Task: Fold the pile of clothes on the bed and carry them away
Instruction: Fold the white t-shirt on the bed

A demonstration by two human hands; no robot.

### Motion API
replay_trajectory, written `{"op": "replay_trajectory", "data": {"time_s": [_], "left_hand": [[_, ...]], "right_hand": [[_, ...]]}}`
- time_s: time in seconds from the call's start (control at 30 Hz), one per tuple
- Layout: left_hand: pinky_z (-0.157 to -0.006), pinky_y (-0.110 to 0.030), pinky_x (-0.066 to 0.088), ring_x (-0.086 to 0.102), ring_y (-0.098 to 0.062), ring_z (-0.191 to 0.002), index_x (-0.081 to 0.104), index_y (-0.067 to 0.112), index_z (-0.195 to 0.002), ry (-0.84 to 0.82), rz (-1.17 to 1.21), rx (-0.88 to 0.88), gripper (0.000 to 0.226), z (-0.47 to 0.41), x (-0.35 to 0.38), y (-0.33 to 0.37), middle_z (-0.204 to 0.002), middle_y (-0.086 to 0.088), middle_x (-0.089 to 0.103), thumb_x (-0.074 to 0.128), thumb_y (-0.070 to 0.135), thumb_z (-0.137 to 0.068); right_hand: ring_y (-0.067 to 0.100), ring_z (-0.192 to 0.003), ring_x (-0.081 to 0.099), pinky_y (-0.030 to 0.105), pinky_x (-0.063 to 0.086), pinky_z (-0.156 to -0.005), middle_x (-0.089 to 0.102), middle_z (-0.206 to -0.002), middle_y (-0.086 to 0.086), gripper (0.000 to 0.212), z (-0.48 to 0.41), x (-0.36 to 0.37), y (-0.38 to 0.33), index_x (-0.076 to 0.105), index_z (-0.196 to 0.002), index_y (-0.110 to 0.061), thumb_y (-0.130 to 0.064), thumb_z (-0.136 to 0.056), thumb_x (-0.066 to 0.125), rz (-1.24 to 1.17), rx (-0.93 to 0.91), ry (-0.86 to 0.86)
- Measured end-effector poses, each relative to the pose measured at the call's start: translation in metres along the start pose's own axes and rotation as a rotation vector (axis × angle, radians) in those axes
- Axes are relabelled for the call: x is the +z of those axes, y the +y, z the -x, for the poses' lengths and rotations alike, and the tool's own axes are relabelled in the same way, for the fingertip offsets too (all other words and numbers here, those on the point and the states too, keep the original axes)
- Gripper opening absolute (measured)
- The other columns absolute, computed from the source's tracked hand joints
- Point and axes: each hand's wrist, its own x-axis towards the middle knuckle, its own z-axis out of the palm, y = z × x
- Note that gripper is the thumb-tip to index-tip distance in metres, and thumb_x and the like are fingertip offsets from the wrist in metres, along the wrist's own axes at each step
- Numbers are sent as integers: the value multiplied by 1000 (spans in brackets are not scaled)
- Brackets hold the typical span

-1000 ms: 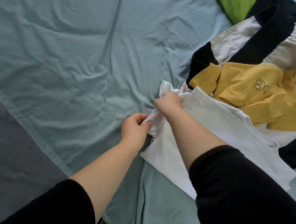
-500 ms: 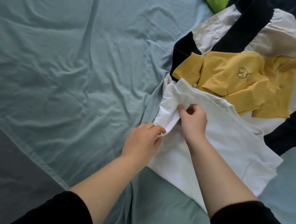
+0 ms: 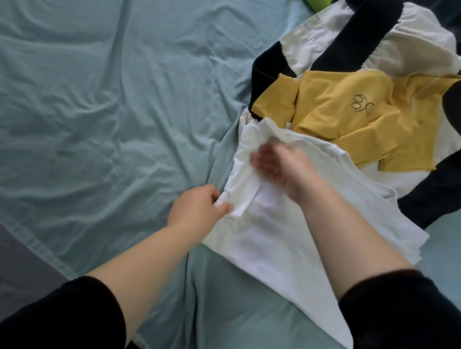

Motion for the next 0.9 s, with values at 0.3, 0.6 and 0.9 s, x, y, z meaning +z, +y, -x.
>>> {"op": "replay_trajectory", "data": {"time_s": [0.3, 0.6, 0.9], "left_hand": [[-51, -31, 31, 45, -15, -58, 48, 20, -69, 35, 97, 11, 34, 8, 1, -13, -60, 6, 47, 63, 47, -86], [-55, -32, 35, 44, -11, -56, 48, 28, -68, -1, 322, 11, 29, 33, 5, -36, -55, 18, 49, 60, 47, -87], [-68, -44, 51, 61, -19, -73, 56, 25, -84, 93, 447, -25, 15, 44, 12, -16, -75, 4, 66, 54, 39, -82]], "right_hand": [[19, -74, 74, 24, 58, -64, 76, -84, 10, 27, 42, 6, 63, 62, -97, -7, -27, -101, 45, -323, 103, -8], [10, -52, 50, 20, 41, -51, 59, -61, 1, 30, 110, 21, 124, 64, -78, -7, -31, -94, 58, 17, 18, 358], [29, -125, 32, 36, 36, -96, 26, -138, 10, 66, 16, 101, 45, 28, -135, -10, -26, -83, 64, 903, -55, 457]]}}
